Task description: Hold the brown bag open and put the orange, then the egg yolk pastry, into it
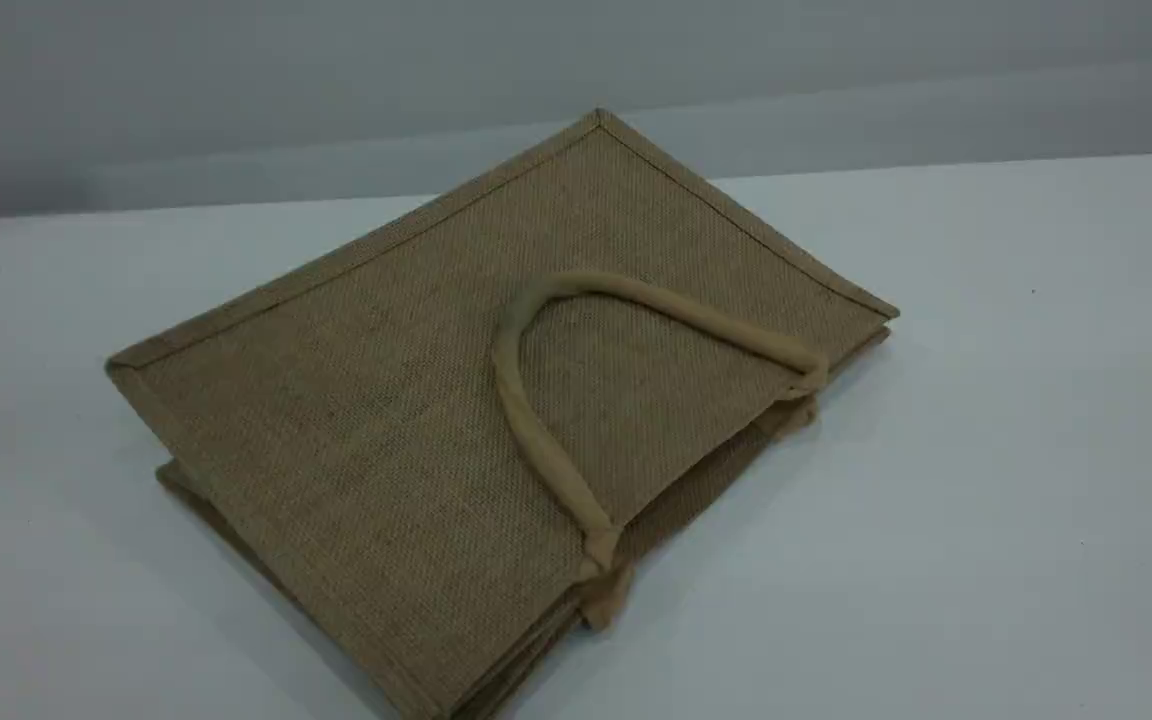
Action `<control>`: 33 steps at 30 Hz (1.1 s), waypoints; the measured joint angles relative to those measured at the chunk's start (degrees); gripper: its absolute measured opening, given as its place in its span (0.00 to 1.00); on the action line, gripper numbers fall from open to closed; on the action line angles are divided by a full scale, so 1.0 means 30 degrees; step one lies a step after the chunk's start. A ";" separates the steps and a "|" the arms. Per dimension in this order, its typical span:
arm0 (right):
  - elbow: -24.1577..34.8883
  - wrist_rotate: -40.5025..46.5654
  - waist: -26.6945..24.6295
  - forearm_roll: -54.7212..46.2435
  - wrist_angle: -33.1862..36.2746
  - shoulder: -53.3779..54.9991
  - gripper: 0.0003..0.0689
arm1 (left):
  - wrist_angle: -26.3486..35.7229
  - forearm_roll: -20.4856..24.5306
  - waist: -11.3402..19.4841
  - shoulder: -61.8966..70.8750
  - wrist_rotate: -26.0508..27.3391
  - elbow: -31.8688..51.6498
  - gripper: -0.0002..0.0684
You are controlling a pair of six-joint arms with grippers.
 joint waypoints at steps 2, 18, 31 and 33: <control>0.1094 -0.0531 0.0000 0.0681 0.0000 -0.0783 0.77 | 0.0000 0.0000 0.0000 -0.1465 0.0000 0.1103 0.77; 1.0757 -0.3901 0.0000 0.3493 -0.2093 -0.4749 0.77 | 0.0000 0.1632 0.0000 -0.7967 0.0848 0.7665 0.77; 1.2845 -0.3844 0.0000 0.3879 -0.2707 -0.4862 0.77 | -0.1412 0.1481 0.0000 -0.7950 0.0821 1.0851 0.77; 1.2827 -0.3844 0.0000 0.3895 -0.2707 -0.4862 0.77 | -0.1491 0.1481 0.0000 -0.7950 0.0514 1.1126 0.77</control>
